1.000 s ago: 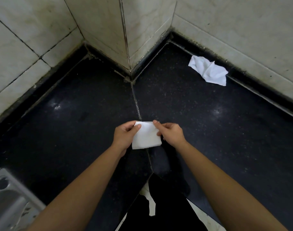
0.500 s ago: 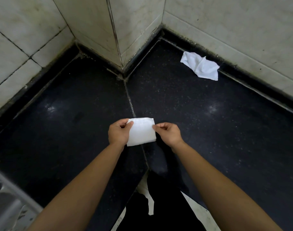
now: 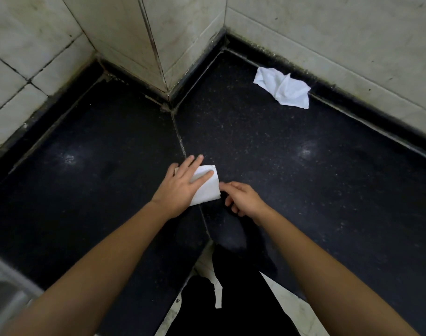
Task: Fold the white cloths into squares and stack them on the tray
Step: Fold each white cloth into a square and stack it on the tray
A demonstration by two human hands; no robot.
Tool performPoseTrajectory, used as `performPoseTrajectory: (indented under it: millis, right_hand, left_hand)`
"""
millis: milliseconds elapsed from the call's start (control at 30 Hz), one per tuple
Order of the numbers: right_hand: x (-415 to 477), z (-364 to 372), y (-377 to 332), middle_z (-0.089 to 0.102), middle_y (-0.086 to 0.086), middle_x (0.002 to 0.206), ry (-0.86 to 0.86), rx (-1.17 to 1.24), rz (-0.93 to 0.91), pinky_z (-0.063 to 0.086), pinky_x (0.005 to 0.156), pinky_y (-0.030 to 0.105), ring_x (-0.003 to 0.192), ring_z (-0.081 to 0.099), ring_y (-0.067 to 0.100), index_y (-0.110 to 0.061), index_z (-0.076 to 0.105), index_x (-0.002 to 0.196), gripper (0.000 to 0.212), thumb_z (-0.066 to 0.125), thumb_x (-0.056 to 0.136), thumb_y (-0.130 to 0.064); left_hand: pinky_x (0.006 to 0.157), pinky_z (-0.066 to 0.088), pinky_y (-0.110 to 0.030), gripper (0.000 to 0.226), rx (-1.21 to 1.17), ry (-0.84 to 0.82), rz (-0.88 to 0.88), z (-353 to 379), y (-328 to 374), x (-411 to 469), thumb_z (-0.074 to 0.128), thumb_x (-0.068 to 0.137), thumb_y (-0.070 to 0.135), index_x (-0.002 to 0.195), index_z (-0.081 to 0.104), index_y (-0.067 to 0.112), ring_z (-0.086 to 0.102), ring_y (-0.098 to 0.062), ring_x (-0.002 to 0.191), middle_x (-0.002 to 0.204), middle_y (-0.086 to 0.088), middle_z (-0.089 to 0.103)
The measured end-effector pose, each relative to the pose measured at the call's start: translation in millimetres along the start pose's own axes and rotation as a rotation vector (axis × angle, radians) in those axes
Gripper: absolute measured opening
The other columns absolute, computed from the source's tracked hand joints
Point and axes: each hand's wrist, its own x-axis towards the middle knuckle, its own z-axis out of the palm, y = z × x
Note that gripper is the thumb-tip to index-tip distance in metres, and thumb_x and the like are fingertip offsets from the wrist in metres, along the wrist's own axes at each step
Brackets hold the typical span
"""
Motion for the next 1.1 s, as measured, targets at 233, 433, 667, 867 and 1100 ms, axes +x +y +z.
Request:
performPoseTrajectory:
  millis: [233,433,667,867,1100]
  right_hand:
    - [0,-1,12,0.059,-0.003,0.066,-0.221,-0.153,-0.007,0.035,0.046,0.022,0.047,0.047,0.007,-0.031,0.068,0.107,0.019,0.055,0.1,-0.043]
    - [-6,-3,20,0.063,-0.004,0.066,-0.209,-0.094,0.075,0.033,0.045,0.021,0.048,0.05,0.007,-0.032,0.069,0.111,0.021,0.059,0.097,-0.045]
    - [13,12,7,0.064,0.007,0.114,0.51,-0.73,-0.415,0.053,0.082,0.041,0.096,0.062,0.027,-0.02,0.061,0.125,0.034,0.046,0.102,-0.04]
    - [47,13,28,0.007,0.013,0.167,0.267,-1.347,-0.687,0.017,0.121,0.056,0.152,0.01,0.035,-0.017,0.011,0.16,0.075,0.011,0.099,-0.062]
    - [43,11,25,-0.002,0.011,0.167,0.184,-1.286,-0.608,0.005,0.123,0.052,0.153,-0.002,0.032,-0.022,0.001,0.16,0.078,0.021,0.099,-0.066]
  left_hand:
    - [0.12,0.003,-0.059,0.078,0.069,-0.278,0.047,2,-16,6,0.042,0.104,0.022,0.153,-0.017,0.035,-0.023,-0.026,0.149,0.163,-0.008,-0.024]
    - [0.121,-0.003,-0.054,0.053,0.03,-0.323,0.072,0,-24,11,0.01,0.106,0.041,0.153,-0.016,0.041,-0.025,-0.022,0.149,0.163,-0.004,-0.025]
    - [0.119,0.019,-0.055,0.061,-0.079,-0.007,-0.132,0,-13,-5,0.015,0.103,0.048,0.157,0.015,0.018,0.005,-0.027,0.153,0.165,-0.014,0.007]
    - [0.118,0.017,-0.059,0.081,-0.045,-0.131,-0.164,28,-9,-38,0.01,0.099,0.062,0.157,0.008,0.006,-0.002,-0.023,0.153,0.166,-0.01,-0.001]
    - [0.119,0.012,-0.058,0.086,-0.084,-0.218,-0.151,26,-13,-36,0.004,0.094,0.068,0.158,-0.003,0.01,-0.011,-0.022,0.152,0.165,-0.006,-0.012]
